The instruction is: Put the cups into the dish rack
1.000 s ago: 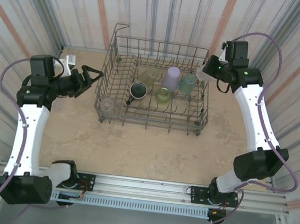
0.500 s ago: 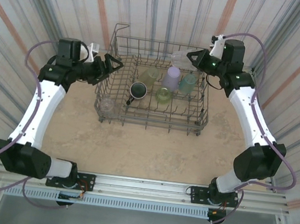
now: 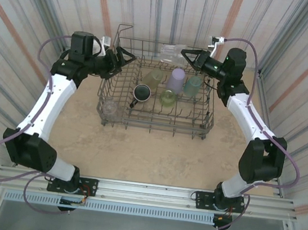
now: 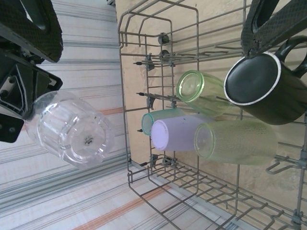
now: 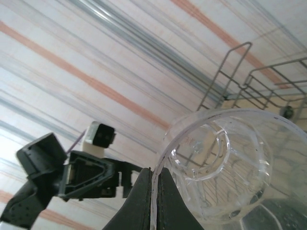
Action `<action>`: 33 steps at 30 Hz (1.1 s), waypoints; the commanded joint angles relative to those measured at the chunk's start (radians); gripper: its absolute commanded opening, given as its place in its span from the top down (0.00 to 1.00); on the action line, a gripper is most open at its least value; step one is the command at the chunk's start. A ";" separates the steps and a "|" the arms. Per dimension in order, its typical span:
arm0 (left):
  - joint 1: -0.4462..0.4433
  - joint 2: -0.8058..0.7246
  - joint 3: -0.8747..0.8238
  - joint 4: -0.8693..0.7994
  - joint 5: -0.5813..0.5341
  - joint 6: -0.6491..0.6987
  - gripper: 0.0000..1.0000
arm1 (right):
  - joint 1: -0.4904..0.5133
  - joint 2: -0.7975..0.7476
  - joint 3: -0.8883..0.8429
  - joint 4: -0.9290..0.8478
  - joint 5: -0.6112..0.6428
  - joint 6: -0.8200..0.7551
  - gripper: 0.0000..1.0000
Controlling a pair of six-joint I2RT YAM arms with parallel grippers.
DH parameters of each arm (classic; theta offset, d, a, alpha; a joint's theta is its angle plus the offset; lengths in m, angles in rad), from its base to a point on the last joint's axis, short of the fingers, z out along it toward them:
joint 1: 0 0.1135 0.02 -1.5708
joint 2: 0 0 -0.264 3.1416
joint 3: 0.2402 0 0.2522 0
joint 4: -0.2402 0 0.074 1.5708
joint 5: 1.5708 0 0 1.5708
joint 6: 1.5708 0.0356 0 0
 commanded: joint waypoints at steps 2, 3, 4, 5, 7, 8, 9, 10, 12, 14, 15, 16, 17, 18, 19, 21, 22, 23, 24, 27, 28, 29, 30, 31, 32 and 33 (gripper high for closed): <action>-0.024 0.028 0.054 0.055 0.002 -0.049 0.01 | 0.029 0.031 -0.015 0.230 -0.044 0.114 1.00; -0.028 0.032 0.053 0.072 0.006 -0.062 0.01 | 0.035 0.036 -0.022 0.248 -0.038 0.122 1.00; -0.034 0.032 0.046 0.103 0.009 -0.077 0.01 | 0.042 0.041 -0.030 0.279 -0.034 0.136 1.00; -0.039 0.032 0.040 0.133 0.012 -0.092 0.01 | 0.047 0.049 -0.035 0.312 -0.037 0.145 1.00; -0.048 0.040 0.042 0.155 0.015 -0.110 0.01 | 0.054 0.063 -0.037 0.343 -0.038 0.200 1.00; -0.052 0.045 0.047 0.162 0.018 -0.116 0.01 | 0.057 0.070 -0.038 0.355 -0.038 0.211 1.00; -0.054 0.050 0.051 0.166 0.021 -0.122 0.01 | 0.059 0.075 -0.040 0.369 -0.039 0.219 1.00; -0.058 0.055 0.055 0.171 0.024 -0.127 0.01 | 0.063 0.081 -0.043 0.386 -0.037 0.231 1.00; -0.064 0.059 0.057 0.184 0.027 -0.140 0.01 | 0.071 0.092 -0.043 0.415 -0.033 0.252 1.00; -0.072 0.060 0.049 0.206 0.021 -0.156 0.01 | 0.081 0.108 -0.033 0.433 -0.036 0.272 1.00; -0.076 0.059 0.041 0.220 0.017 -0.164 0.01 | 0.085 0.115 -0.031 0.445 -0.036 0.280 1.00; -0.082 0.059 0.030 0.235 0.011 -0.175 0.01 | 0.091 0.118 -0.033 0.462 -0.032 0.290 1.00; -0.086 0.057 0.025 0.246 0.007 -0.181 0.01 | 0.097 0.121 -0.034 0.477 -0.025 0.297 1.00; -0.091 0.058 0.019 0.252 0.004 -0.184 0.01 | 0.101 0.123 -0.035 0.483 -0.020 0.302 1.00; -0.092 0.059 0.017 0.256 0.000 -0.188 0.01 | 0.107 0.126 -0.035 0.491 -0.015 0.306 1.00; -0.098 0.061 0.012 0.265 -0.002 -0.195 0.01 | 0.117 0.129 -0.034 0.503 -0.005 0.309 1.00; -0.101 0.062 0.010 0.269 -0.004 -0.198 0.01 | 0.125 0.132 -0.033 0.505 -0.001 0.311 1.00; -0.100 0.062 0.008 0.273 -0.003 -0.203 0.01 | 0.129 0.133 -0.035 0.509 0.003 0.312 1.00; -0.103 0.062 0.007 0.278 -0.004 -0.208 0.01 | 0.137 0.136 -0.034 0.518 0.008 0.314 1.00; -0.106 0.060 0.004 0.284 -0.004 -0.217 0.01 | 0.152 0.144 -0.038 0.550 0.020 0.334 1.00; -0.107 0.057 0.000 0.287 -0.004 -0.220 0.01 | 0.157 0.146 -0.042 0.571 0.026 0.345 1.00; -0.107 0.055 -0.002 0.289 -0.004 -0.221 0.01 | 0.159 0.148 -0.047 0.589 0.030 0.355 1.00; -0.109 0.053 -0.005 0.290 -0.005 -0.222 0.01 | 0.162 0.152 -0.051 0.609 0.036 0.370 1.00; -0.109 0.050 -0.009 0.291 -0.005 -0.225 0.01 | 0.165 0.153 -0.055 0.630 0.041 0.384 1.00; -0.109 0.048 -0.013 0.294 -0.005 -0.228 0.01 | 0.166 0.156 -0.059 0.645 0.044 0.395 1.00; -0.109 0.047 -0.018 0.298 -0.005 -0.231 0.01 | 0.169 0.158 -0.063 0.657 0.048 0.404 1.00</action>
